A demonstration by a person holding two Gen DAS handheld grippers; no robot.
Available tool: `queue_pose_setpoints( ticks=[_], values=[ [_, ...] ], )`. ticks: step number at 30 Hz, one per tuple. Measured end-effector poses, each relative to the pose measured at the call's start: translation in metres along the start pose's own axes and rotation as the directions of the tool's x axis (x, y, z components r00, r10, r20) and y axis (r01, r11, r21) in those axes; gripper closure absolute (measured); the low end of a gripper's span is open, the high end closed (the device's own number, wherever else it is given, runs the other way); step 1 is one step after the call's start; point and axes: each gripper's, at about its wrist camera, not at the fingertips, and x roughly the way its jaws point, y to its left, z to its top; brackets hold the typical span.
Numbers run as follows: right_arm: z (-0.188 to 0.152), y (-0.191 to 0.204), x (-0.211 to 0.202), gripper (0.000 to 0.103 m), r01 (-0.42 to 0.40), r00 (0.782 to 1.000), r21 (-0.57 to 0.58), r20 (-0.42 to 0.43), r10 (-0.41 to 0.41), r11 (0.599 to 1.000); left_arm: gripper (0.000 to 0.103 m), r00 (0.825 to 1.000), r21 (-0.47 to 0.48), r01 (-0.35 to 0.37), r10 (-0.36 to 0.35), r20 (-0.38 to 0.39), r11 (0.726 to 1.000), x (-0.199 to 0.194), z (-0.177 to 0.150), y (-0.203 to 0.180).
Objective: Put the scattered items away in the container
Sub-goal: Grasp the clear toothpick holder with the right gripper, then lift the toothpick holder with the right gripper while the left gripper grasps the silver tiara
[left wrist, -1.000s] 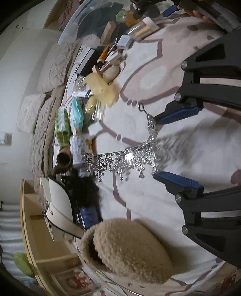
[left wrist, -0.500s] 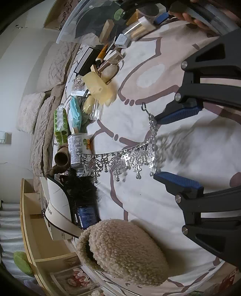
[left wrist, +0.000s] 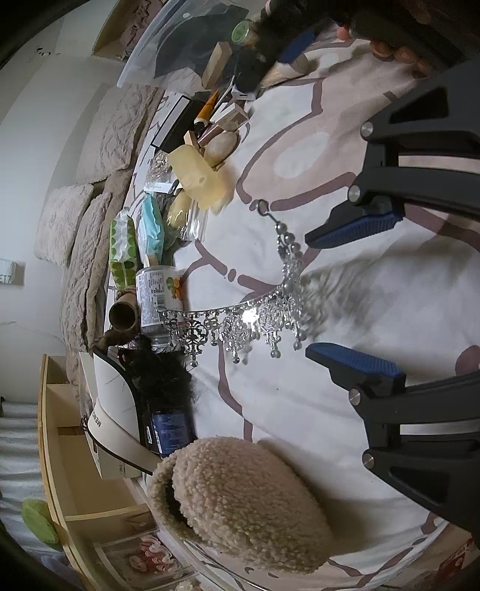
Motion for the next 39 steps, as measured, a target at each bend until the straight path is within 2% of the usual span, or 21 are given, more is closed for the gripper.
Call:
queue_pose_setpoints(
  ticks=[2, 3, 7, 12, 15, 17, 22, 23, 24, 27, 28, 29, 30, 35, 39],
  values=[
    [0.001, 0.001, 0.000, 0.000, 0.125, 0.992, -0.071, 0.008, -0.125, 0.990, 0.050, 1.000, 0.001, 0.000, 0.000, -0.003, 1.000, 0.001, 0.000, 0.000],
    [0.004, 0.001, 0.002, 0.000, 0.200, 0.980, -0.110, 0.009, -0.200, 0.974, 0.050, 1.000, 0.002, 0.001, -0.001, -0.004, 1.000, 0.001, 0.000, 0.000],
    [0.010, -0.014, 0.018, 0.000, 0.322, 0.944, -0.191, -0.012, -0.330, 0.927, 0.050, 1.000, 0.000, 0.003, -0.003, -0.006, 1.000, 0.002, 0.000, 0.000],
    [0.012, -0.017, 0.036, 0.000, 0.383, 0.908, -0.326, -0.040, -0.418, 0.864, 0.050, 1.000, -0.036, 0.023, -0.024, -0.012, 0.999, 0.004, 0.001, 0.005],
    [0.009, -0.012, 0.044, 0.000, 0.425, 0.879, -0.424, -0.017, -0.477, 0.800, 0.050, 0.997, -0.074, 0.071, -0.073, -0.023, 0.995, 0.006, 0.001, 0.010],
    [0.007, -0.011, 0.050, 0.000, 0.429, 0.868, -0.473, -0.020, -0.496, 0.770, 0.050, 0.996, -0.089, 0.086, -0.089, -0.028, 0.992, 0.008, 0.002, 0.012],
    [0.002, -0.012, 0.062, 0.001, 0.414, 0.850, -0.553, -0.048, -0.524, 0.723, 0.050, 0.993, -0.121, 0.113, -0.117, -0.033, 0.986, 0.011, 0.006, 0.017],
    [0.001, -0.014, 0.062, 0.002, 0.404, 0.856, -0.558, -0.048, -0.514, 0.725, 0.050, 0.992, -0.122, 0.118, -0.123, -0.033, 0.986, 0.011, 0.006, 0.018],
    [0.002, -0.016, 0.061, 0.007, 0.396, 0.864, -0.550, -0.050, -0.502, 0.736, 0.050, 0.991, -0.123, 0.127, -0.132, -0.034, 0.984, 0.011, 0.007, 0.018],
    [0.004, -0.023, 0.061, 0.028, 0.393, 0.864, -0.528, -0.068, -0.499, 0.752, 0.050, 0.984, -0.137, 0.165, -0.173, -0.044, 0.977, 0.012, 0.007, 0.019],
    [0.004, -0.026, 0.062, 0.038, 0.387, 0.866, -0.523, -0.079, -0.495, 0.760, 0.054, 0.983, -0.139, 0.170, -0.178, -0.046, 0.976, 0.012, 0.007, 0.019],
    [0.004, -0.029, 0.063, 0.043, 0.386, 0.865, -0.517, -0.085, -0.495, 0.764, 0.061, 0.982, -0.137, 0.175, -0.183, -0.047, 0.975, 0.012, 0.007, 0.019],
    [0.004, -0.030, 0.063, 0.048, 0.397, 0.861, -0.513, -0.079, -0.502, 0.761, 0.063, 0.982, -0.135, 0.177, -0.185, -0.047, 0.975, 0.012, 0.007, 0.019],
    [0.005, -0.033, 0.057, 0.049, 0.382, 0.877, -0.471, -0.088, -0.473, 0.795, 0.069, 0.987, -0.135, 0.152, -0.157, -0.030, 0.979, 0.005, 0.007, 0.024],
    [0.002, -0.031, 0.046, 0.049, 0.320, 0.909, -0.428, -0.113, -0.401, 0.845, 0.069, 0.993, -0.154, 0.115, -0.120, -0.022, 0.981, 0.001, 0.008, 0.036]
  ],
)
